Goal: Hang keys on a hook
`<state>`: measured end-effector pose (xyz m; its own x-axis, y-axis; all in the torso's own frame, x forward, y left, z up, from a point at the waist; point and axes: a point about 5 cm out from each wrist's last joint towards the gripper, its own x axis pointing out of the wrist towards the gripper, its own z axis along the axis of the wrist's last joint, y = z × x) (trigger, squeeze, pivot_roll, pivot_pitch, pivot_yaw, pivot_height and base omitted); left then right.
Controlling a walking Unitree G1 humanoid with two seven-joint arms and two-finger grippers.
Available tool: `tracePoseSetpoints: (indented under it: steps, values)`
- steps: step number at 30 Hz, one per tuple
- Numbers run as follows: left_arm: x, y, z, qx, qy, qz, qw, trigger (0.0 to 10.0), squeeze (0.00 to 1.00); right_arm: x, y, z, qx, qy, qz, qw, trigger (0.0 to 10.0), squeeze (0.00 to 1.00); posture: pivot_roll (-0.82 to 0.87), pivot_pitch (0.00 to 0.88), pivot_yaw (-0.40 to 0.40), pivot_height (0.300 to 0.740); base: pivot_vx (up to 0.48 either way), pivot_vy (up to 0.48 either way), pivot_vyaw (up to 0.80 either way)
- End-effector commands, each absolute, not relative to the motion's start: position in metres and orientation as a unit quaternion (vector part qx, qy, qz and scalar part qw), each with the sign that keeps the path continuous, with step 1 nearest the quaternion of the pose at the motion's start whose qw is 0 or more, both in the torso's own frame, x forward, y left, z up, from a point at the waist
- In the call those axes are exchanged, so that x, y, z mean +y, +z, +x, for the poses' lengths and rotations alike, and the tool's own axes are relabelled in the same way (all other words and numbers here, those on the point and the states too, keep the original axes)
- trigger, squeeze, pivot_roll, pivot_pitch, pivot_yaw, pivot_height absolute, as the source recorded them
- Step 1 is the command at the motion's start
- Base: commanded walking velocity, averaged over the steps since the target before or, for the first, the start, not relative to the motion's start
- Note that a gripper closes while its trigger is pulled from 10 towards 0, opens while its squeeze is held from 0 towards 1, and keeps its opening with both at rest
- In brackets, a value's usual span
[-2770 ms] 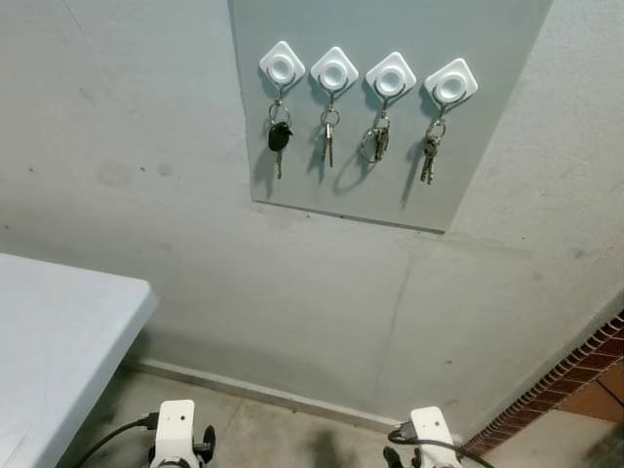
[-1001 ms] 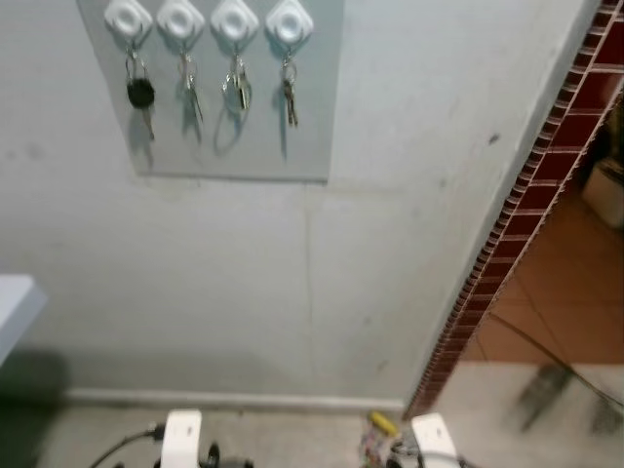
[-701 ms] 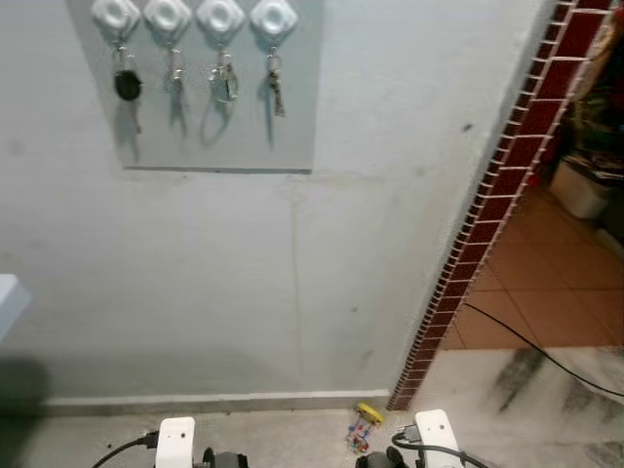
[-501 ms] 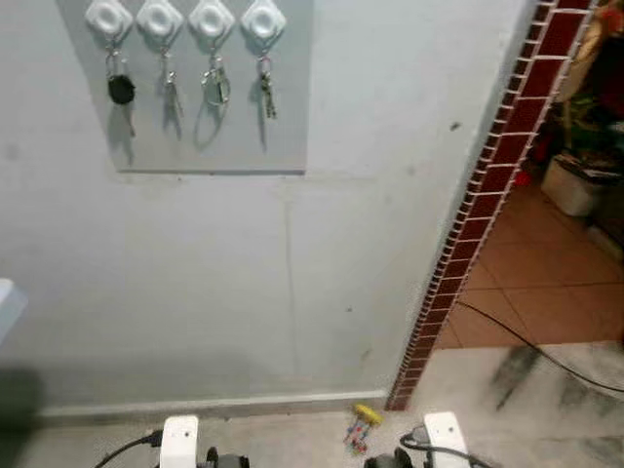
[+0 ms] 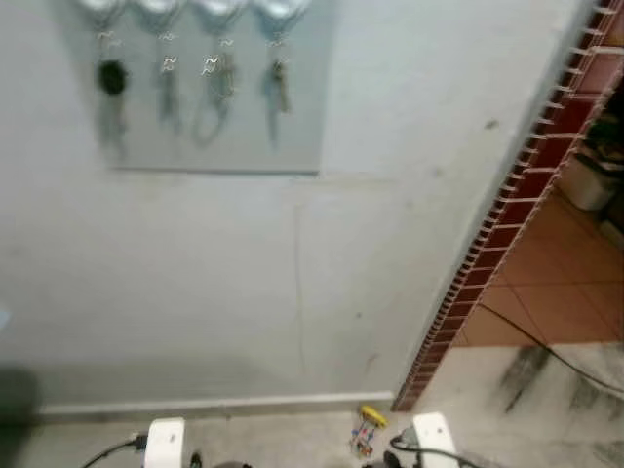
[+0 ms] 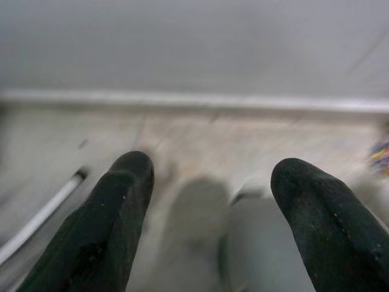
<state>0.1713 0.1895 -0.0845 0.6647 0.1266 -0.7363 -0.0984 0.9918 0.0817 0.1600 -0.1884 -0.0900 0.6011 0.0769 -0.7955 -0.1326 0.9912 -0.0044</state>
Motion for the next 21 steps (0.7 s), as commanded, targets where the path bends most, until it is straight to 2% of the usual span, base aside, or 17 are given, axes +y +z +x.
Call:
tracePoseSetpoints:
  steps: [1,5,14,21]
  values:
    - [0.1919,-0.0899,0.1589,0.424,0.063,0.015,0.903,10.0,0.0,-0.1867,-0.0951,0.1487,0.461,0.06,-0.017,0.885,10.0,0.0,-0.1,0.0,-0.016,0.675,0.0,0.0,0.0]
    - [0.1922,-0.09,0.159,0.425,0.064,0.016,0.903,10.0,0.0,-0.1866,-0.0949,0.1497,0.461,0.061,-0.025,0.885,10.0,0.0,-0.1,0.0,-0.015,0.695,0.0,0.0,0.0]
    - [0.1928,-0.091,0.1565,0.43,0.063,0.027,0.9,10.0,0.0,-0.1845,-0.0936,0.1527,0.455,0.071,-0.021,0.887,10.0,0.0,-0.1,0.0,-0.016,0.695,0.0,0.0,0.0]
    - [0.1944,-0.0911,0.156,0.431,0.064,0.027,0.9,10.0,0.0,-0.1842,-0.0933,0.1535,0.455,0.071,-0.016,0.888,10.0,0.0,-0.09,0.0,-0.016,0.735,0.0,0.0,0.0]
